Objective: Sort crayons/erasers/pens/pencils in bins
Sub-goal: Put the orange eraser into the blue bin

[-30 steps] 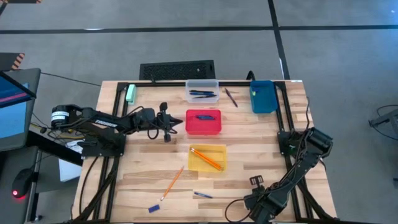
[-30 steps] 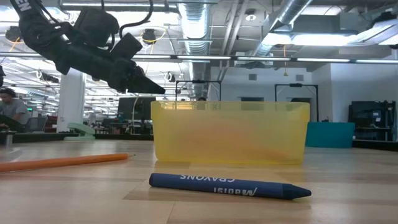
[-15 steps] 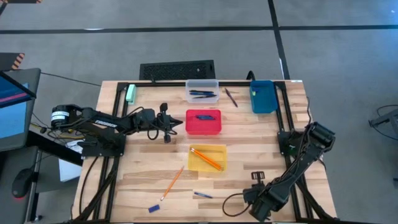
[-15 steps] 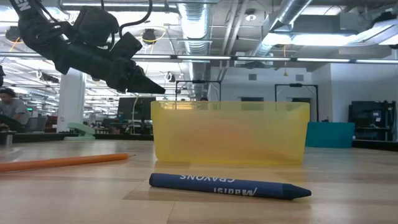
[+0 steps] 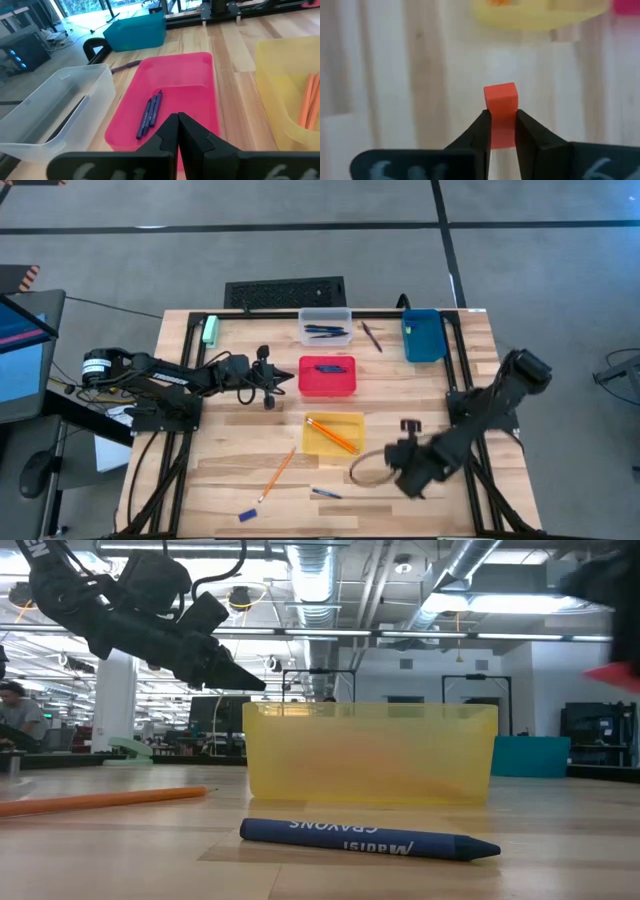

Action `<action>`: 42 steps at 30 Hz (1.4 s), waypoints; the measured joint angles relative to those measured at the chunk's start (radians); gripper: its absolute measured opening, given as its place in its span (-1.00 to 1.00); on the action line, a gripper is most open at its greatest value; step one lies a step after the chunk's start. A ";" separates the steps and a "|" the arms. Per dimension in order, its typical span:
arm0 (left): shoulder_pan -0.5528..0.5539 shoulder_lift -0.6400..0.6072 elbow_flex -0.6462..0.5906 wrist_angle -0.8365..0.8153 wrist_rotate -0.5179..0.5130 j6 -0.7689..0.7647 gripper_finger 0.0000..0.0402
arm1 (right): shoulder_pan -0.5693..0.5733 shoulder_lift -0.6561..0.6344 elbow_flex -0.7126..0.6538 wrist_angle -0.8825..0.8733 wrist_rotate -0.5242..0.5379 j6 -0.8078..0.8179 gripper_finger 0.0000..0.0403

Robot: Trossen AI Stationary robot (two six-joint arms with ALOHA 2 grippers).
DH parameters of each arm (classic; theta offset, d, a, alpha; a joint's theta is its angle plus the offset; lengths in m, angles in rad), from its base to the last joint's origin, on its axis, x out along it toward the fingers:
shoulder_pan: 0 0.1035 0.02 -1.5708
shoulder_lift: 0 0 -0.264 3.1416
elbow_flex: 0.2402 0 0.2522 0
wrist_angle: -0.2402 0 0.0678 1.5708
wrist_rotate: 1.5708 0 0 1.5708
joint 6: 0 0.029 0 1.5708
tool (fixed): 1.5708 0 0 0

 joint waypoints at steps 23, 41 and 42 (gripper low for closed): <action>0.000 0.000 0.000 -0.027 -0.086 -0.009 -1.00 | -1.228 -0.459 -0.314 0.296 -0.167 -0.628 -0.67; 0.003 0.000 0.000 -0.027 -0.116 -0.034 -1.00 | -1.688 -0.166 -0.301 0.371 -0.131 -0.658 -0.67; 0.003 0.000 0.000 -0.026 -0.117 -0.035 -1.00 | -1.687 -0.156 -0.301 0.371 -0.130 -0.659 -0.67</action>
